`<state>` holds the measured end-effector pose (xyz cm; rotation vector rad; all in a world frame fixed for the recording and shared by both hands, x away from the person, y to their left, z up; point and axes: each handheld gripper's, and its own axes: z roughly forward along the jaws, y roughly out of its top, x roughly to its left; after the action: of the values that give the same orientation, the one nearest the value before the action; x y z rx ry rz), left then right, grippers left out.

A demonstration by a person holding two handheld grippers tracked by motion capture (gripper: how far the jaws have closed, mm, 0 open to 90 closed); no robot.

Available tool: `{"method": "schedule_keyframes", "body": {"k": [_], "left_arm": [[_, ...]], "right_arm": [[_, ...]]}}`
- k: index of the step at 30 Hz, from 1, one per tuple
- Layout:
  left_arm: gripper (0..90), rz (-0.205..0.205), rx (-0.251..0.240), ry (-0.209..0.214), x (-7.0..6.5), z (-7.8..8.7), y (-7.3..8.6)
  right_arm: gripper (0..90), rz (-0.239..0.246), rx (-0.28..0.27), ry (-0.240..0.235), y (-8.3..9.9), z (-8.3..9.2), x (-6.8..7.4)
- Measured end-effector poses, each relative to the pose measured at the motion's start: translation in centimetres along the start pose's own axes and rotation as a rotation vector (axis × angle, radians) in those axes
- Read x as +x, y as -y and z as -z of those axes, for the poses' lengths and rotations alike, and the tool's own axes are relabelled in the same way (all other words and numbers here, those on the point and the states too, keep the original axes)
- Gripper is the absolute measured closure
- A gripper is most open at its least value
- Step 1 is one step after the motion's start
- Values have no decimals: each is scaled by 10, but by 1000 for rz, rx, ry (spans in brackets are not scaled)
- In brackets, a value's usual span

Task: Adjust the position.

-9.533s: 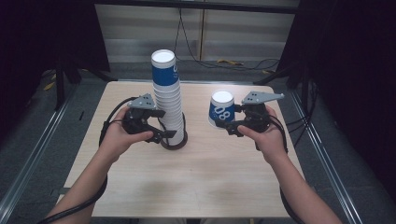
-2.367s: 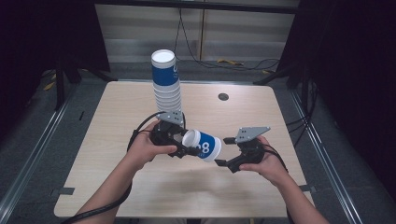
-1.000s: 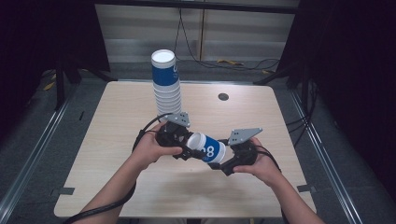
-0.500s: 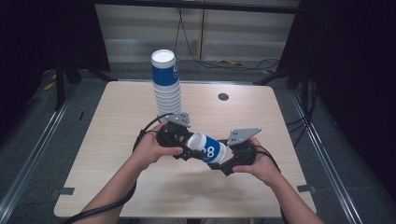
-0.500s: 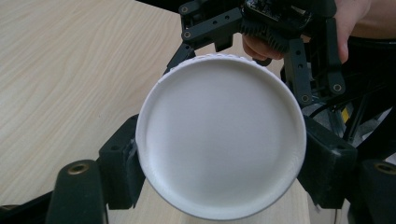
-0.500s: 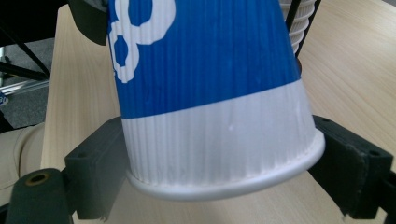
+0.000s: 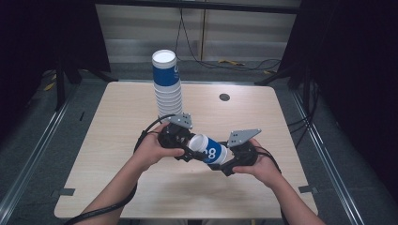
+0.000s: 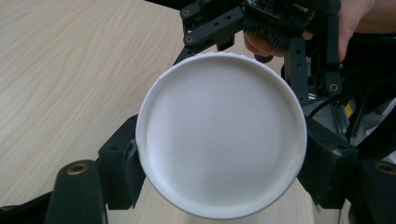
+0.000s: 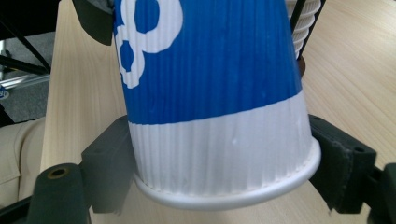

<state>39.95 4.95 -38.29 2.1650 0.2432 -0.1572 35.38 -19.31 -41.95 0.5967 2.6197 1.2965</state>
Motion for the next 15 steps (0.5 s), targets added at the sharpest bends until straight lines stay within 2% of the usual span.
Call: {"method": "schedule_keyframes", "body": {"k": [4, 9, 15], "left_arm": [[224, -44, 12, -30, -1, -1, 1], [185, -47, 20, -41, 0, 1, 4], [180, -77, 65, -62, -2, 3, 6]], "right_arm": [[197, -5, 16, 0, 1, 1, -1], [203, -5, 36, 1, 3, 2, -2], [203, 8, 64, 11, 4, 4, -3]]}}
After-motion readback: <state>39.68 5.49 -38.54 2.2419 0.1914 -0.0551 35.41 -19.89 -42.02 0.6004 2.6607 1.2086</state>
